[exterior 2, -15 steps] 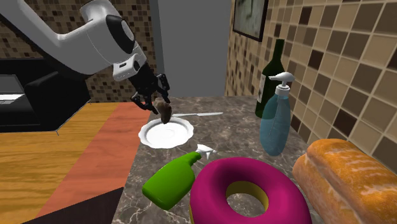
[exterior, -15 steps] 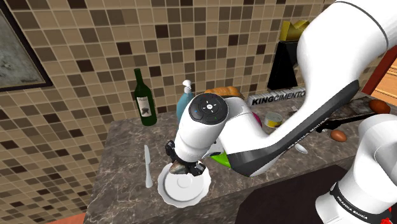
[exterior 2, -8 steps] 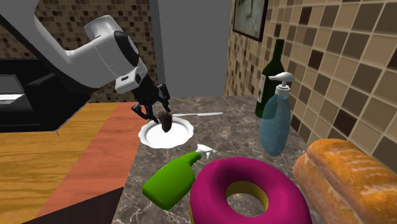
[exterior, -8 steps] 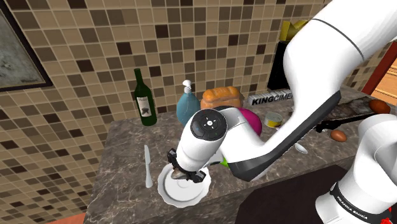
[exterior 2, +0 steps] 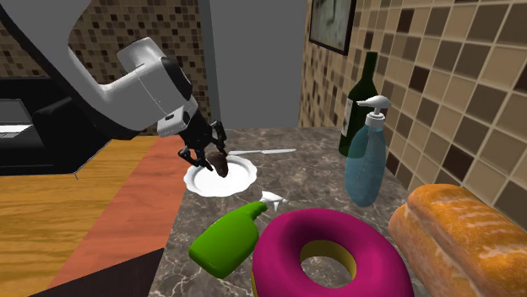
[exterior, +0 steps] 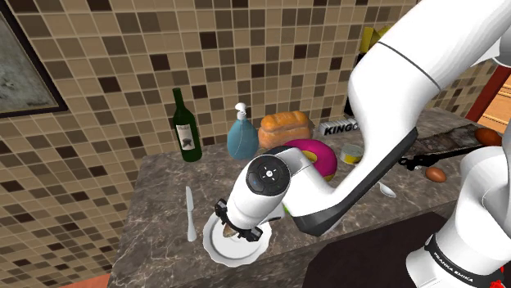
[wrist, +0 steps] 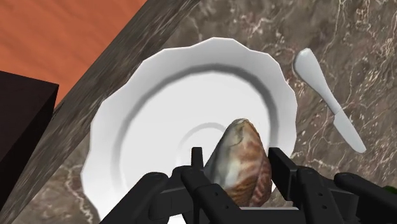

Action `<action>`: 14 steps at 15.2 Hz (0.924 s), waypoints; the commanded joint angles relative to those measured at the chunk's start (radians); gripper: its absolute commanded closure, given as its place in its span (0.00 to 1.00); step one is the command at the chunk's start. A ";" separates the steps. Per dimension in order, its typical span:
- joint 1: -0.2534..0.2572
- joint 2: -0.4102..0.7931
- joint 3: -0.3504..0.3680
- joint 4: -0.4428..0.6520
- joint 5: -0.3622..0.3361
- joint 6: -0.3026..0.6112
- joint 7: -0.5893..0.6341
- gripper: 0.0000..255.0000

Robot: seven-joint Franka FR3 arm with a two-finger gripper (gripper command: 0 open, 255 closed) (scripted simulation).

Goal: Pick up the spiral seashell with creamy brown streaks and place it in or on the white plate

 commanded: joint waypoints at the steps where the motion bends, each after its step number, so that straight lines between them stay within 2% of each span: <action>1: 0.001 0.006 -0.002 -0.009 -0.003 -0.004 0.005 1.00; 5: 0.000 0.006 -0.002 -0.009 -0.003 -0.004 0.005 1.00; 6: 0.000 0.006 -0.002 -0.010 -0.003 -0.004 0.005 0.00; 11: 0.000 0.006 -0.002 -0.009 -0.003 -0.004 0.005 0.00; 14: -0.006 -0.103 0.042 -0.055 0.109 -0.058 -0.076 0.00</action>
